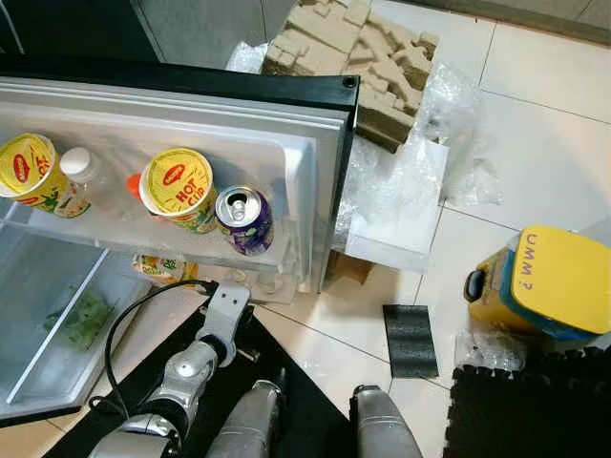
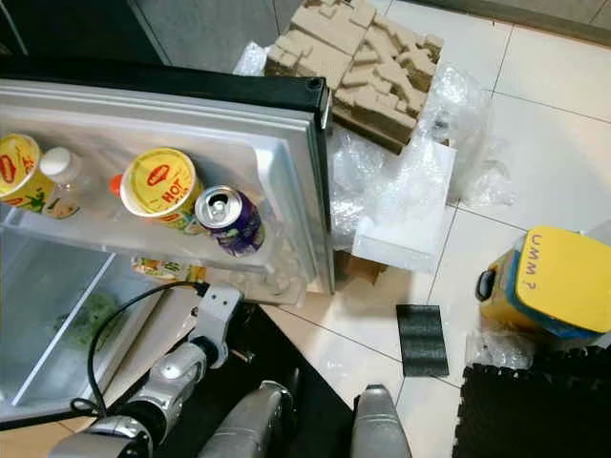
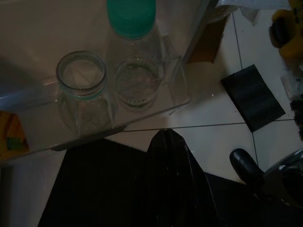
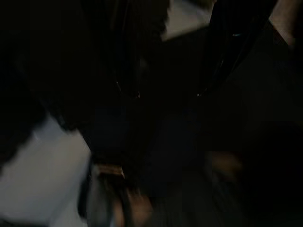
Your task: Restocking fridge
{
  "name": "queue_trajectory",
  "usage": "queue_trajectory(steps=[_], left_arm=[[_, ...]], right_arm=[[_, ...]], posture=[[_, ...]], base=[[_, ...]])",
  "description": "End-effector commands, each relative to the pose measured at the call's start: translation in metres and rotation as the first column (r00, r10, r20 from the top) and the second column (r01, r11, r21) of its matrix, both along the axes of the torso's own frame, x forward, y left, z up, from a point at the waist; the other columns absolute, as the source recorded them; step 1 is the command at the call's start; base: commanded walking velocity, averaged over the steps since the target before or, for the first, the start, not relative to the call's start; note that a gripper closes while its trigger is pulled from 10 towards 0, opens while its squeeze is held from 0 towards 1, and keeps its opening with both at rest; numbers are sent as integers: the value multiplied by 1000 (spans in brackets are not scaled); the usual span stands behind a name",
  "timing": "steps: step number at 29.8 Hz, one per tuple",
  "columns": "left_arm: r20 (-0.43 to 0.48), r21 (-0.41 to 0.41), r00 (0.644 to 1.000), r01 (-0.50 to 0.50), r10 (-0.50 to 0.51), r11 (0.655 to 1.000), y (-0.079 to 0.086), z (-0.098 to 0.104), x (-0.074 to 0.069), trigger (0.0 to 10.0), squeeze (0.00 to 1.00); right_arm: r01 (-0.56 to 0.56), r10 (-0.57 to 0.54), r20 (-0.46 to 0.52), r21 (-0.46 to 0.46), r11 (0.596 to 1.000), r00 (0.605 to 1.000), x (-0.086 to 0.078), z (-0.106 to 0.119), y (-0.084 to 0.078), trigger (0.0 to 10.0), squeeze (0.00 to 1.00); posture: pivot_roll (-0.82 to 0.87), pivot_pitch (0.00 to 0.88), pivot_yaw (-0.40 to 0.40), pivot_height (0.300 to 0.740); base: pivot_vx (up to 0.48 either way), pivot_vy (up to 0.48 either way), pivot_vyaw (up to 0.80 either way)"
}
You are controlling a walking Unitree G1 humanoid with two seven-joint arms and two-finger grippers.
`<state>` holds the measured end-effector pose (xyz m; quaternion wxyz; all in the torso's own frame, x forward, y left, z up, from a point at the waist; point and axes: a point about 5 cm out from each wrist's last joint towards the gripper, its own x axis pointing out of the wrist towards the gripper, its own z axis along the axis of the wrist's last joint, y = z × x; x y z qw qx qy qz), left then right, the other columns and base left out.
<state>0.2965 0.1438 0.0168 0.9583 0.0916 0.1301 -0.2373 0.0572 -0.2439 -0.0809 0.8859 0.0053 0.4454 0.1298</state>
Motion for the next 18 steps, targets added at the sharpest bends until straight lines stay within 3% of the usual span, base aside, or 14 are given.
queue_trajectory(steps=[1, 3, 6, 8, 11, 12, 13, 14, 18], left_arm=[[-60, 22, 998, -8, 9, 1000, 6, -15, -14, 10000, 0], [-60, 25, 998, -13, 14, 1000, 8, -16, -15, 10000, 0], [-60, 27, 998, -16, 18, 1000, 9, -16, -15, 10000, 0], [-59, 28, 998, -20, 22, 999, 11, -16, -15, 10000, 0], [-55, 31, 998, -33, 34, 999, 13, -16, -15, 10000, 0], [-55, 31, 998, -35, 36, 999, 14, -16, -15, 10000, 0], [-55, 31, 998, -35, 36, 999, 14, -16, -15, 10000, 0], [-53, 31, 998, -36, 38, 999, 14, -15, -15, 10000, 0], [-48, 29, 998, -40, 41, 999, 14, -14, -14, 10000, 0]], right_arm=[[36, -48, -105, -117, 992, 993, -19, -5, -18, 10000, 0], [40, -77, -142, -250, 967, 987, -20, -3, -39, 10000, 0], [42, -92, -151, -307, 951, 984, -20, -2, -47, 10000, 0], [67, -121, -132, -357, 932, 984, -17, 1, -56, 10000, 0], [153, -183, -19, -462, 873, 983, -2, 11, -73, 10000, 0], [206, -210, 42, -457, 866, 977, 6, 15, -75, 10000, 0], [206, -210, 42, -457, 866, 977, 6, 15, -75, 10000, 0], [269, -242, 118, -421, 867, 963, 17, 20, -75, 10000, 0], [428, -335, 319, -291, 856, 887, 51, 36, -76, 10000, 0]], posture=[[-185, 493, 107, 740], [-182, 490, 106, 740], [-181, 489, 106, 740], [-177, 487, 103, 740], [-175, 486, 103, 740], [-173, 485, 103, 740], [-173, 485, 103, 740], [-171, 485, 104, 740], [-171, 486, 105, 740]], base=[[0, 0, 0], [0, 0, 0], [0, 0, 0], [0, 0, 0], [0, 0, 0], [0, 0, 0], [0, 0, 0], [0, 0, 0], [0, 0, 0]])
